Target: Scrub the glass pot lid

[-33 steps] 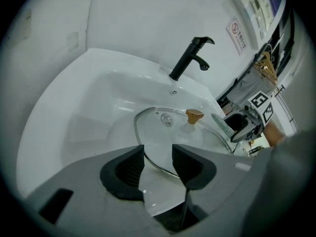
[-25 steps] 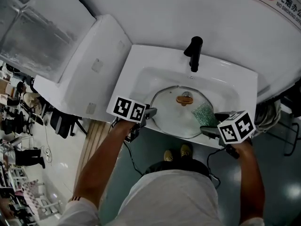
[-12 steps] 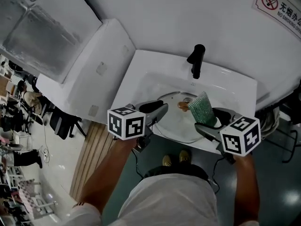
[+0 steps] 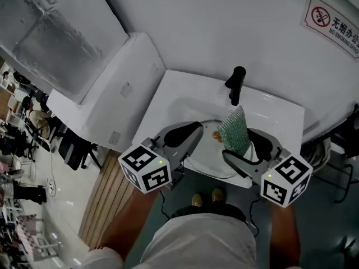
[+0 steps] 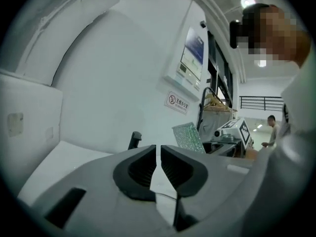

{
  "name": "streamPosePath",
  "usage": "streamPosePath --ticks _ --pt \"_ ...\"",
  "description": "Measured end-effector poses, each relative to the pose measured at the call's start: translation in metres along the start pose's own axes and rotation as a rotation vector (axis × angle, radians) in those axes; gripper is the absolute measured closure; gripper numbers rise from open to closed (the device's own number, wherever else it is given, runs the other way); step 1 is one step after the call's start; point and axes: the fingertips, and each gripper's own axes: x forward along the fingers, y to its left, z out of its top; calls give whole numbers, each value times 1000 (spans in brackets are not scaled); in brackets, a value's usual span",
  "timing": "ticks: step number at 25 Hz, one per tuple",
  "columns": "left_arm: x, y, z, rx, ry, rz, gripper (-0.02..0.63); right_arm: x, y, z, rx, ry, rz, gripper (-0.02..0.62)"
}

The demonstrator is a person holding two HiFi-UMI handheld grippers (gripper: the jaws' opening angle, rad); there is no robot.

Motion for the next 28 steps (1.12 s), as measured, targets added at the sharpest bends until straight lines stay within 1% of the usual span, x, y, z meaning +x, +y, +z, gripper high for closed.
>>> streamPosePath --ticks 5,11,18,22,28 --pt "-9 -15 26 67 -97 5 574 -5 18 28 -52 -157 27 258" --pt "-17 -28 42 157 -192 29 583 -11 36 44 -106 -281 50 258" --pt "-28 -36 50 197 -263 57 591 -16 42 49 -132 -352 30 258" --pt "-29 -39 49 216 -263 57 591 -18 43 47 -127 -381 15 259" --pt "-32 -43 50 235 -268 50 591 -17 48 45 -128 -388 11 259"
